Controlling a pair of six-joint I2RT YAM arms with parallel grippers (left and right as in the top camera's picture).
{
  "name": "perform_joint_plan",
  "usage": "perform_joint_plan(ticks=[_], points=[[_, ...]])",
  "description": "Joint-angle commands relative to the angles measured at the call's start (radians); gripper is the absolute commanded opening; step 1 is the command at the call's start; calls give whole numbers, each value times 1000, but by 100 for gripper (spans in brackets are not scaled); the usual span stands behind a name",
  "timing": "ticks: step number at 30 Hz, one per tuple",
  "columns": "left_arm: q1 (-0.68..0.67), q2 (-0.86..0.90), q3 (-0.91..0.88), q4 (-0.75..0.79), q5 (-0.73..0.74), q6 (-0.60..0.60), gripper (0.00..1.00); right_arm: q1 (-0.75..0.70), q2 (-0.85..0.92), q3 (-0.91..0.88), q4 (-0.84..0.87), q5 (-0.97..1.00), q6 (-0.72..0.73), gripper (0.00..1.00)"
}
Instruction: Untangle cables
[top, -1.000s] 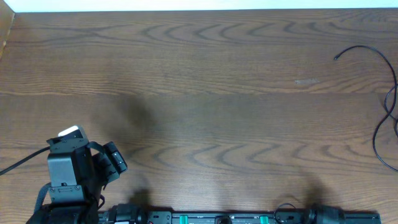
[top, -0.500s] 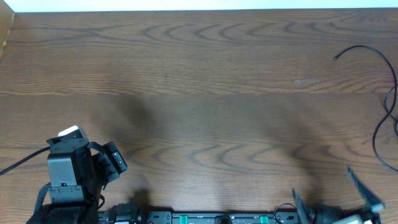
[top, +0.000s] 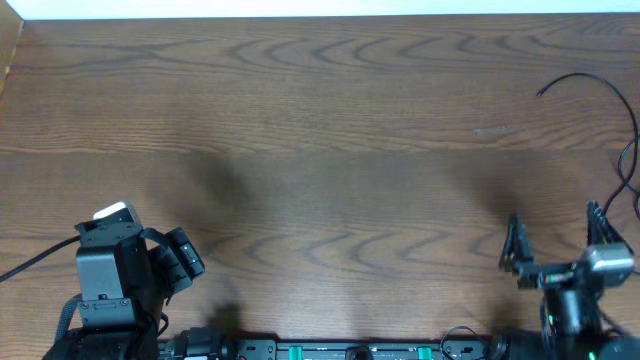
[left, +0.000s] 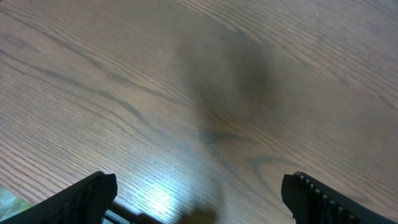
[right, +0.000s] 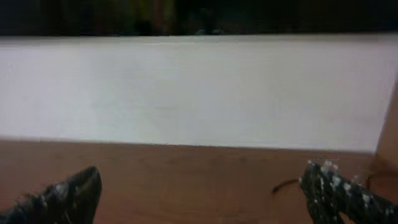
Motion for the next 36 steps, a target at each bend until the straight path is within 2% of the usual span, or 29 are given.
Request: perform_joint_plan(ticks=[1,7,16,28,36], points=[[4,-3,10,1,-2,6,91,-3,-3,-97,53,89,133,99],[4,-3,10,7,-5,6,91,-2,-3,-246,106,91,151,99],[4,-3,10,7,-5,6,91,-2,-3,-365,107,161,185,99],[4,-3,10,6,-5,6,91,-2,18,-383,98,163,245,99],[4,-3,10,6,-5,6,91,-2,170,-383,100,172,239,99]])
